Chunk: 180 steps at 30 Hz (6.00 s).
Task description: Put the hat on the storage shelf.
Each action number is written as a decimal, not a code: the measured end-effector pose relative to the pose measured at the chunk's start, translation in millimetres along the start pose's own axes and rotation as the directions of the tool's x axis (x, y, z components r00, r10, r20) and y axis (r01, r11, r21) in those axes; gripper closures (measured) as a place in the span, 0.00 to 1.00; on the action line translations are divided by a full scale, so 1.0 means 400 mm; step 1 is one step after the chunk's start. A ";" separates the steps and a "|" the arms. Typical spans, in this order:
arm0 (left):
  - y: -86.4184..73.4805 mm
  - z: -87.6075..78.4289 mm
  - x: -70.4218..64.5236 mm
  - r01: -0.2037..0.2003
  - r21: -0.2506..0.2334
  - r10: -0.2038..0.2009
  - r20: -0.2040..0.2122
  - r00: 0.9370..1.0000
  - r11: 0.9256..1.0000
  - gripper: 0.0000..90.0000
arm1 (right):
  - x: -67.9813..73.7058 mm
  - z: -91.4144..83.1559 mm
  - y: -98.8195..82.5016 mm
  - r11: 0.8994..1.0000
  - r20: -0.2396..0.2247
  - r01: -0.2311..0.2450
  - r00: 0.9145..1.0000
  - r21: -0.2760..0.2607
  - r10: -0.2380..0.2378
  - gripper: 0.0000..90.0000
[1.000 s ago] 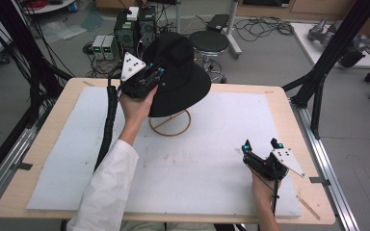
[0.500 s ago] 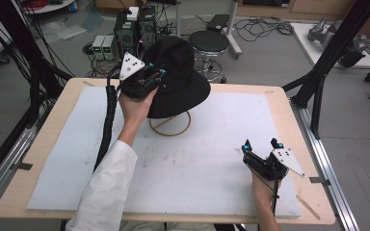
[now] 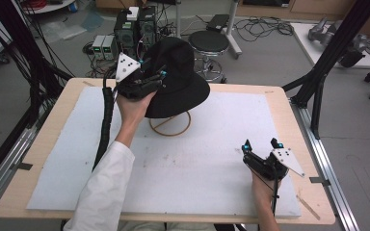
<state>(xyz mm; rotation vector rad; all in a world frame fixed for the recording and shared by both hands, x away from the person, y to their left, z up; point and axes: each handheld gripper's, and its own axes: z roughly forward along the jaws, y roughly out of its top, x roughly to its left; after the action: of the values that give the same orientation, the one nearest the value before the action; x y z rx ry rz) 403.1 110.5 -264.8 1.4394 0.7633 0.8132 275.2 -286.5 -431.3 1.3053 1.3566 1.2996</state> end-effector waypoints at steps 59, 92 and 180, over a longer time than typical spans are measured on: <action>-0.083 -0.382 0.202 0.041 -0.139 -0.080 -0.289 0.954 0.990 0.32 | 0.003 -0.002 0.002 0.999 0.014 -0.046 0.999 0.005 0.046 0.07; -0.252 -0.464 0.218 -0.024 -0.107 -0.033 -0.498 0.867 0.994 0.22 | -0.001 -0.007 0.000 0.998 -0.003 -0.068 0.998 -0.003 0.068 0.07; -0.406 -0.513 0.231 0.130 0.014 -0.107 -0.490 0.865 0.991 0.25 | -0.019 -0.006 -0.014 0.995 -0.022 -0.086 0.996 0.048 0.087 0.07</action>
<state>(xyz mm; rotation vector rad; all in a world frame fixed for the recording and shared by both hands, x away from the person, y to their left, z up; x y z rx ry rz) 281.8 302.7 -424.3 1.2197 1.2511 1.0870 273.0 -294.1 -437.1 1.3979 1.3678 1.3531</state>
